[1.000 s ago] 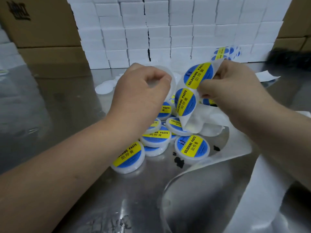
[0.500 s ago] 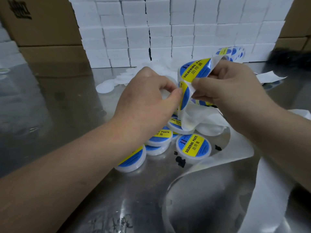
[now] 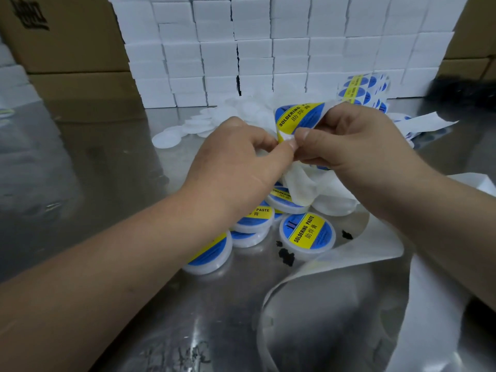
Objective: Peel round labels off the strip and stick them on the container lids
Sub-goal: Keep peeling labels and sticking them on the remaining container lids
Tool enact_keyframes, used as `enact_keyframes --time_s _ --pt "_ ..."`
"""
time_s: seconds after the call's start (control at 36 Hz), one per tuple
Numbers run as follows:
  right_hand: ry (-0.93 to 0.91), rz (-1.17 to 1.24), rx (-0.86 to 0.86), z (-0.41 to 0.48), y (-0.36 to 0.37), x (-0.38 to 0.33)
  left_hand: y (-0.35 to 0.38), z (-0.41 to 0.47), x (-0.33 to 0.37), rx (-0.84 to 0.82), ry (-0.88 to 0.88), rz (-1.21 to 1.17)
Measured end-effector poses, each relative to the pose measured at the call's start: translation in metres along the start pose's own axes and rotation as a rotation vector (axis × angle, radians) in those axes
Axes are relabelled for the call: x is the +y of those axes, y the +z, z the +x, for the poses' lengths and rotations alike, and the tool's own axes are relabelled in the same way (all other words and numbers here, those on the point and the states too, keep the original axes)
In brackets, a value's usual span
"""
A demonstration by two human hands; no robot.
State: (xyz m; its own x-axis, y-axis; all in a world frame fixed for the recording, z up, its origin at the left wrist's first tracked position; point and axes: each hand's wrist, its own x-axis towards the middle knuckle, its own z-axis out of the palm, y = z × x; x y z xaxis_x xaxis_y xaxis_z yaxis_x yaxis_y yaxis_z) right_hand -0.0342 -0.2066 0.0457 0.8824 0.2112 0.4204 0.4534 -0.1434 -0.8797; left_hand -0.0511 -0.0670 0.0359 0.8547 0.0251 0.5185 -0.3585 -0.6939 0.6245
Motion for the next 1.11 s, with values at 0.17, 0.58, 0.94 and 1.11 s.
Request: enact_keyframes --time_s 0.17,0.58,0.94,1.11 --pt "0.017 0.008 0.032 0.002 -0.001 0.0 -0.002 0.004 -0.003 -0.001 -0.081 -0.052" --pt "0.142 0.176 0.316 0.019 -0.014 0.001 -0.017 0.023 -0.021 0.282 -0.222 -0.133" --pt "0.025 -0.253 0.406 0.019 -0.024 0.009 -0.009 0.017 -0.016 0.216 -0.118 -0.204" --pt "0.027 -0.154 0.313 0.019 -0.02 0.013 -0.005 0.013 -0.012 0.154 -0.156 -0.32"
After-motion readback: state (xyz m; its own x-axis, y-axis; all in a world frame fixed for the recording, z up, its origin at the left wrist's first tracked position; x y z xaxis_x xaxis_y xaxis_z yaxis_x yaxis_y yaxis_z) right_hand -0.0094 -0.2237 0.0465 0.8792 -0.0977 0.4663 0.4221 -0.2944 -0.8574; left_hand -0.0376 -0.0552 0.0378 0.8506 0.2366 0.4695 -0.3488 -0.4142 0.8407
